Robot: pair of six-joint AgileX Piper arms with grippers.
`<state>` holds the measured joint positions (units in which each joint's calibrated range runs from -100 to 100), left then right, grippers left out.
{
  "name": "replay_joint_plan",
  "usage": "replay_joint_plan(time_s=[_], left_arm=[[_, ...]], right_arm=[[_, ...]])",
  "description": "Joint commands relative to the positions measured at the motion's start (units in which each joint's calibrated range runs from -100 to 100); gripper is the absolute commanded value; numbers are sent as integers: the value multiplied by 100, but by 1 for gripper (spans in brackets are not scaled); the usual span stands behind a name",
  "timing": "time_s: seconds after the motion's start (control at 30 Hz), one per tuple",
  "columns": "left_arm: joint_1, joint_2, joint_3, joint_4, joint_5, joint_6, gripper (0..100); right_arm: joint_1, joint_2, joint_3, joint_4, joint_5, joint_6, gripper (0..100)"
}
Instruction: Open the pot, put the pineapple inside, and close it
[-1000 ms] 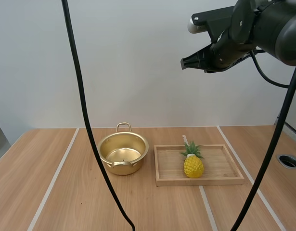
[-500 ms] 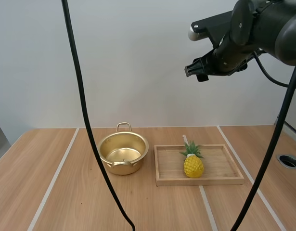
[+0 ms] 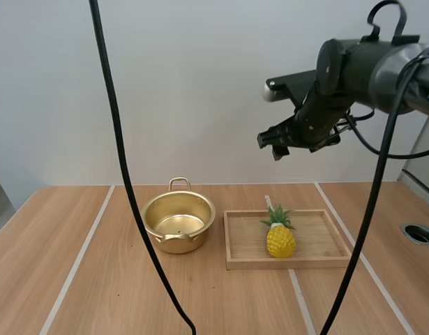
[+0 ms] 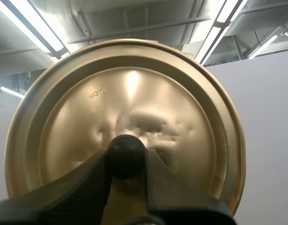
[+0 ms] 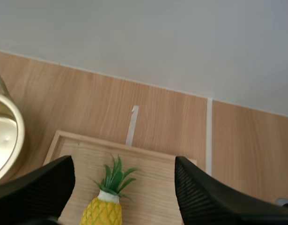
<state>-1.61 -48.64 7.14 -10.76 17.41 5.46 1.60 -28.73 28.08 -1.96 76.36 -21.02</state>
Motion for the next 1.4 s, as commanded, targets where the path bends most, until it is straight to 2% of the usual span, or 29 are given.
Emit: replay_joint_plan(time_s=[0.0, 0.13, 0.6, 1.07, 1.37], left_arm=[[-19, -23, -43, -54, -63, -9, 0], [-19, -23, -43, -54, -63, -9, 0], [-19, -23, -43, -54, -63, -9, 0], [-19, -23, -43, -54, -63, -9, 0], [-19, -23, -43, -54, -63, -9, 0]], right_arm=[[-22, 26, 333, 89, -188, -57, 100], [-22, 56, 720, 89, -647, -57, 100], [-22, 658, 1535, 299, -1062, -60, 100], [-22, 795, 1641, 805, -1039, -151, 100], [-22, 795, 2071, 779, -1313, -151, 100]])
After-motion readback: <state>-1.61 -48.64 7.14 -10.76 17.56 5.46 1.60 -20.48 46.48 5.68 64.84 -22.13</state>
